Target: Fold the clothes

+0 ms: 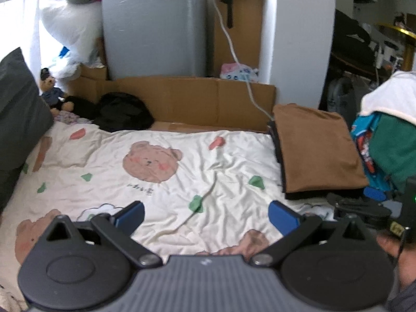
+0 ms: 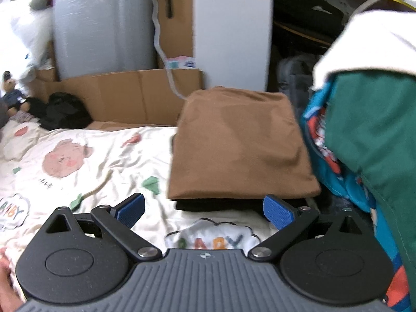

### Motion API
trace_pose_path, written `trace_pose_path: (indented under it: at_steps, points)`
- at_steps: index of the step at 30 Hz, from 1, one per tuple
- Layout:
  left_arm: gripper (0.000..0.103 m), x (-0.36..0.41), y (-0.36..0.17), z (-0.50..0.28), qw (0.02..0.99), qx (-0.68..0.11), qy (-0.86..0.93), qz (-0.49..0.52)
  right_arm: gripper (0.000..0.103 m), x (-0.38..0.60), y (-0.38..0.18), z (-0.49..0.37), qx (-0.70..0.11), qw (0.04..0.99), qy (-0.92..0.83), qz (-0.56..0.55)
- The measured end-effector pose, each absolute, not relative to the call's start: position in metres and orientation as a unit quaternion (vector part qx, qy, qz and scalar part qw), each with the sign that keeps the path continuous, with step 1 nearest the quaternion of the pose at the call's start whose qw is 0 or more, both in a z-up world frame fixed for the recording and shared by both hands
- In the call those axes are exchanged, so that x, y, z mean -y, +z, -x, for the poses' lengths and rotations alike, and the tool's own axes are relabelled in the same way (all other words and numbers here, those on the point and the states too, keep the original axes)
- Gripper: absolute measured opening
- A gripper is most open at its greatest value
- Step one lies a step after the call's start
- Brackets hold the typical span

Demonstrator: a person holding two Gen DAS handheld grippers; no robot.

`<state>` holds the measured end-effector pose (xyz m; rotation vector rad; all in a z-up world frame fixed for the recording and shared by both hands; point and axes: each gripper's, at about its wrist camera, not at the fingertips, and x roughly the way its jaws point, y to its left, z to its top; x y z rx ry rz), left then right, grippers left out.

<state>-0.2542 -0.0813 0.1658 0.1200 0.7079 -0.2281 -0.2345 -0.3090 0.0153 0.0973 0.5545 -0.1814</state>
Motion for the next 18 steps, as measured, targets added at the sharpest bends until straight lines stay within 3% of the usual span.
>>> trace_pose_path:
  at_steps: [18]
  points:
    - [0.103, 0.068, 0.152, 0.247, 0.922, -0.369, -0.089, -0.073, 0.100, 0.302, 0.017, 0.232, -0.270, 0.957, -0.064, -0.078]
